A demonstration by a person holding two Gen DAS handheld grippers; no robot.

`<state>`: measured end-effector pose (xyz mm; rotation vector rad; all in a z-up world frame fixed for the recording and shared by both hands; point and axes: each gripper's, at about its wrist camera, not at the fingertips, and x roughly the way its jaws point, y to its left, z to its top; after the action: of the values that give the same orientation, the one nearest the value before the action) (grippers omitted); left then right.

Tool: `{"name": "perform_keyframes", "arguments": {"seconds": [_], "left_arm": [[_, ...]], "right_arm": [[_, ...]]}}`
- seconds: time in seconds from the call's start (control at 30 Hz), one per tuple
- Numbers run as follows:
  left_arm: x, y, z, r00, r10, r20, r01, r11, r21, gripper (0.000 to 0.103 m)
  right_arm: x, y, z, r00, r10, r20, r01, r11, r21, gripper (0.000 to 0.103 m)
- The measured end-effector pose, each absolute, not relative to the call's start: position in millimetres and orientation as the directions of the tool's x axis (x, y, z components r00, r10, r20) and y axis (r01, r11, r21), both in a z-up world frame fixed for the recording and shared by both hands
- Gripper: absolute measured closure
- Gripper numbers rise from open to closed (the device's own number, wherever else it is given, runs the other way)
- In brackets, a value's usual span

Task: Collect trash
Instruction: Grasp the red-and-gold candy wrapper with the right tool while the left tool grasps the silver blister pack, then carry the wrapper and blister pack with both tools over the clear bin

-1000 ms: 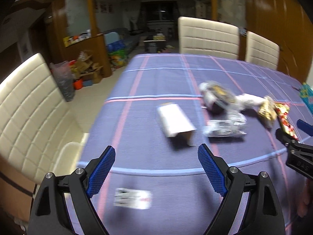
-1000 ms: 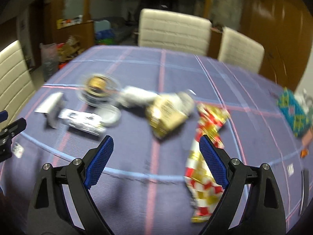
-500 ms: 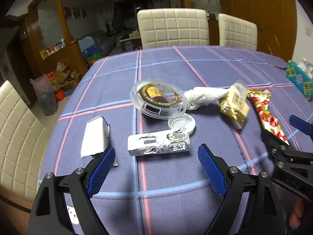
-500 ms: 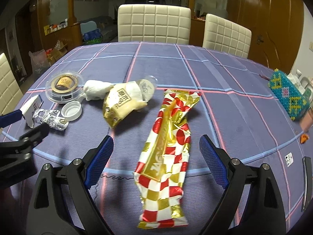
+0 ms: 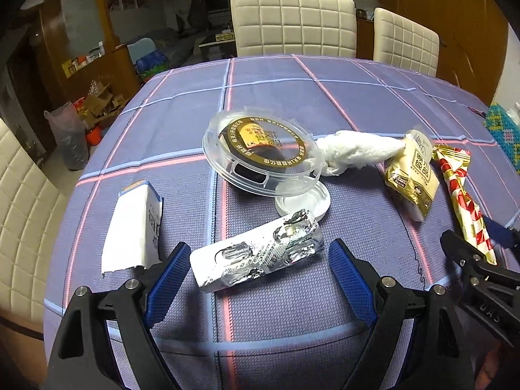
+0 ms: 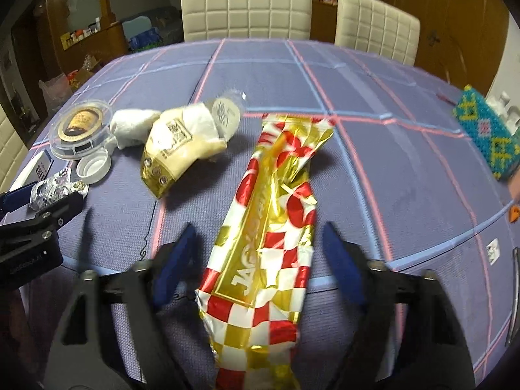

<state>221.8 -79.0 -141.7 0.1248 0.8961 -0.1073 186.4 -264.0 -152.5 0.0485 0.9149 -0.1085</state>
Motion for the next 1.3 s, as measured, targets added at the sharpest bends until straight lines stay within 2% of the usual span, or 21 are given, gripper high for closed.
{"name": "perform_keyframes", "arguments": {"seconds": [0.2, 0.23, 0.27, 0.4, 0.73, 0.97, 1.3], "left_arm": [[223, -74, -141, 0.624, -0.045, -0.780, 0.121, 0.992, 0.040, 0.019], [222, -74, -140, 0.628, -0.045, -0.777, 0.121, 0.992, 0.041, 0.021], [221, -74, -140, 0.630, -0.042, -0.775, 0.124, 0.991, 0.047, 0.030], [216, -77, -139, 0.634, -0.033, -0.772, 0.137, 0.988, 0.070, 0.030], [194, -75, -120, 0.705, 0.002, -0.710, 0.145, 0.979, 0.146, 0.030], [183, -64, -108, 0.732, 0.000, -0.681, 0.140, 0.979, 0.151, 0.030], [165, -38, -93, 0.765, 0.012, -0.644, 0.109, 0.983, 0.148, 0.030]], "right_arm": [[183, -255, -151, 0.627, -0.072, -0.776, 0.095, 0.995, -0.016, 0.060], [182, -252, -150, 0.633, -0.074, -0.771, 0.090, 0.996, -0.021, 0.062], [181, -251, -149, 0.637, -0.072, -0.767, 0.087, 0.996, -0.021, 0.065], [177, -245, -147, 0.645, -0.056, -0.762, 0.071, 0.997, -0.014, 0.069], [169, -228, -132, 0.674, -0.045, -0.737, 0.038, 0.999, -0.026, 0.071], [162, -220, -113, 0.714, -0.047, -0.698, 0.032, 0.999, -0.034, 0.071], [149, -189, -90, 0.759, 0.083, -0.645, -0.097, 0.995, 0.013, 0.071]]}}
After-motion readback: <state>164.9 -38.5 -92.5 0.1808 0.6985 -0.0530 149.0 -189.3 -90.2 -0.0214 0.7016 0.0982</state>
